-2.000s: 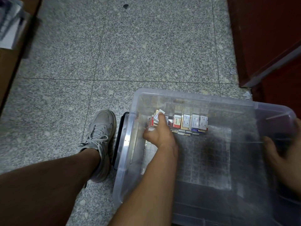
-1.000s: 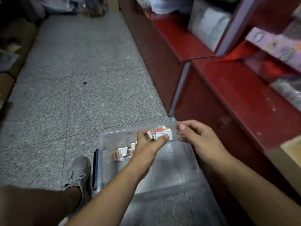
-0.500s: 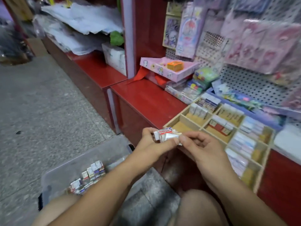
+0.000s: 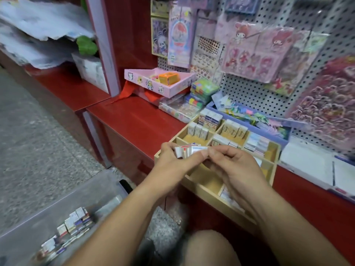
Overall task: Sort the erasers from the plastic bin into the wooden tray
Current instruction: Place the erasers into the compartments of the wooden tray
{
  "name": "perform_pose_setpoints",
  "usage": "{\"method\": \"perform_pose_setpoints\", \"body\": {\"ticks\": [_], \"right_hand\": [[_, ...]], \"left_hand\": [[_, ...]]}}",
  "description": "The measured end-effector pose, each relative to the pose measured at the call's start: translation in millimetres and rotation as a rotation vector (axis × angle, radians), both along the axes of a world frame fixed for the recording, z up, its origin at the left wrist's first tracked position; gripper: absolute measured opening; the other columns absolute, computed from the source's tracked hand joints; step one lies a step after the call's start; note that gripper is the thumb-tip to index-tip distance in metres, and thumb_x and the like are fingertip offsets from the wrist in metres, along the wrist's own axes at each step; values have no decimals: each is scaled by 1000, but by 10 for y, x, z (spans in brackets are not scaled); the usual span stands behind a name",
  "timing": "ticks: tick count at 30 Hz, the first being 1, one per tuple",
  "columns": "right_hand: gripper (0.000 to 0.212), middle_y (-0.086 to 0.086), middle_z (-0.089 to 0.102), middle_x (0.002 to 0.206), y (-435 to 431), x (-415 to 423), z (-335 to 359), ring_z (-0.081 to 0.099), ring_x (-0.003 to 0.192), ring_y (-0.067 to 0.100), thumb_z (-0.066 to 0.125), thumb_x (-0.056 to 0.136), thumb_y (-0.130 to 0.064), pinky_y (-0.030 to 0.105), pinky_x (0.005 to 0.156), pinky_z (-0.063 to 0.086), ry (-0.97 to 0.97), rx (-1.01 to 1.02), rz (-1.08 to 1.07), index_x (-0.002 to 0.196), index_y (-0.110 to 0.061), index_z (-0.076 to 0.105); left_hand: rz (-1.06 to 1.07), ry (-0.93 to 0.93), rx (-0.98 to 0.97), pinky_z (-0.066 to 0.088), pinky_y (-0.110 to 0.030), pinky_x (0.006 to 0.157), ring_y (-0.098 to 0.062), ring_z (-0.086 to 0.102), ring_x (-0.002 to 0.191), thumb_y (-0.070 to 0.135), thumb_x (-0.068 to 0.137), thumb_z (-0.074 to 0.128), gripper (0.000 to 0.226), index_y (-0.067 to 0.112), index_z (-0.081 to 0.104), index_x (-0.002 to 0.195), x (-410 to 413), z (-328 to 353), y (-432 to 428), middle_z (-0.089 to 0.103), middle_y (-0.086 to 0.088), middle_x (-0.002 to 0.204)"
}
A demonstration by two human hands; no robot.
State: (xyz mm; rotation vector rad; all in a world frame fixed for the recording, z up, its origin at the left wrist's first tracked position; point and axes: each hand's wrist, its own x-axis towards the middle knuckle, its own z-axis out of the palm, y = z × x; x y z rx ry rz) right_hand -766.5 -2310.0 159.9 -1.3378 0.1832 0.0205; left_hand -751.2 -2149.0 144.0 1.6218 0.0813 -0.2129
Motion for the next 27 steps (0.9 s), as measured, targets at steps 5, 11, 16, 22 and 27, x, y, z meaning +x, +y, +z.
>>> {"method": "perform_pose_setpoints", "body": {"ticks": [5, 11, 16, 22, 27], "right_hand": [[40, 16, 77, 98, -10, 127, -100, 73, 103, 30, 79, 70, -32, 46, 102, 53, 27, -79, -14, 99, -5, 74], [20, 16, 77, 98, 41, 275, -130, 75, 100, 25, 66, 95, -12, 34, 95, 57, 31, -28, -66, 105, 4, 70], [20, 16, 77, 99, 88, 346, -116, 74, 101, 23, 59, 100, -13, 31, 90, 60, 42, -42, -65, 102, 2, 71], [16, 11, 78, 93, 182, 370, -79, 76, 85, 21, 56, 102, -16, 29, 71, 63, 68, -30, -79, 96, -6, 67], [13, 10, 75, 98, 123, 503, -37, 73, 84, 19, 60, 101, -19, 29, 68, 60, 97, -28, -124, 98, -8, 67]], "left_hand": [[-18, -10, -19, 45, -7, 59, 13, 63, 69, 55, 58, 79, 84, 14, 42, 121, 115, -45, -37, 64, 8, 97], [2, -23, 2, 43, -4, 59, 16, 62, 71, 58, 55, 75, 87, 14, 44, 123, 254, -134, -40, 63, 10, 100], [35, -6, -7, 47, -9, 68, 10, 65, 77, 55, 65, 81, 72, 16, 51, 119, 342, -224, 13, 68, 7, 103], [62, 22, -88, 49, -18, 68, 1, 66, 71, 43, 72, 90, 63, 13, 54, 114, 383, -247, 116, 69, 5, 92], [133, 13, -92, 55, -35, 82, -11, 66, 82, 62, 51, 81, 77, 18, 54, 109, 466, -288, 128, 69, -3, 98]]}}
